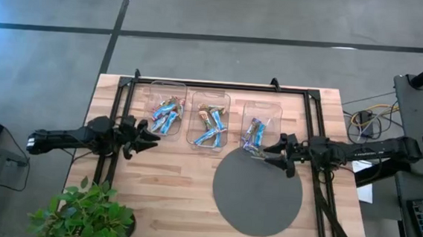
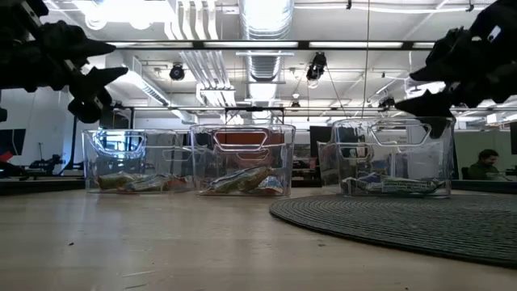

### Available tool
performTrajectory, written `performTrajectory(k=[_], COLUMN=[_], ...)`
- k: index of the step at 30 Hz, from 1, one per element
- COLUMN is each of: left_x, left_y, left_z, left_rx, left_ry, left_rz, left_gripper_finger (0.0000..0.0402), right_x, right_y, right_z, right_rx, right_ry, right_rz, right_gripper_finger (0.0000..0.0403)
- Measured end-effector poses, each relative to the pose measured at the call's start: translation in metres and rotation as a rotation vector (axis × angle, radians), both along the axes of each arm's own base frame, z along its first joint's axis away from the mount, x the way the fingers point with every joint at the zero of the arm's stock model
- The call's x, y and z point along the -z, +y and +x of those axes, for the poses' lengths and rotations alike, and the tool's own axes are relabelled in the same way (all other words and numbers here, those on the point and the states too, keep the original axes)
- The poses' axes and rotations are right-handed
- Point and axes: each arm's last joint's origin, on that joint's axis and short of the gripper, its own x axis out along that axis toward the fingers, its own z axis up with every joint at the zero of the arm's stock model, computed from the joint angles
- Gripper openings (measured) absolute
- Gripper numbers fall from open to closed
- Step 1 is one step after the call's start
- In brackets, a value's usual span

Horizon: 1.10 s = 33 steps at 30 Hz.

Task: Pick and place Granola Bars by type
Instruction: Return to Home Position

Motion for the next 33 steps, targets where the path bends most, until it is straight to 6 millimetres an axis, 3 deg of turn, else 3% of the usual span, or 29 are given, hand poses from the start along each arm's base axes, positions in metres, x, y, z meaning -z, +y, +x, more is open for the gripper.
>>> performTrajectory(k=[5, 13, 28, 33], left_x=[0.000, 0.000, 0.000, 0.000], left_y=[0.000, 0.000, 0.000, 0.000], left_z=[0.000, 0.000, 0.000, 0.000], left_rx=[-0.001, 0.001, 0.002, 0.000], left_ry=[-0.004, -0.005, -0.003, -0.001], left_rz=[0.000, 0.001, 0.000, 0.000], left_gripper_finger=[0.0147, 0.0147, 0.0147, 0.0147], right_x=[-0.001, -0.022, -0.031, -0.023], right_y=[0.000, -0.004, -0.004, -0.005], right_z=[-0.002, -0.012, -0.028, -0.028], right_rx=[0.001, 0.028, 0.027, 0.040], right_ry=[-0.003, -0.222, -0.342, -0.265], right_rz=[0.001, 0.008, 0.012, 0.008], right_gripper_finger=[0.0244, 0.0244, 0.0244, 0.0244])
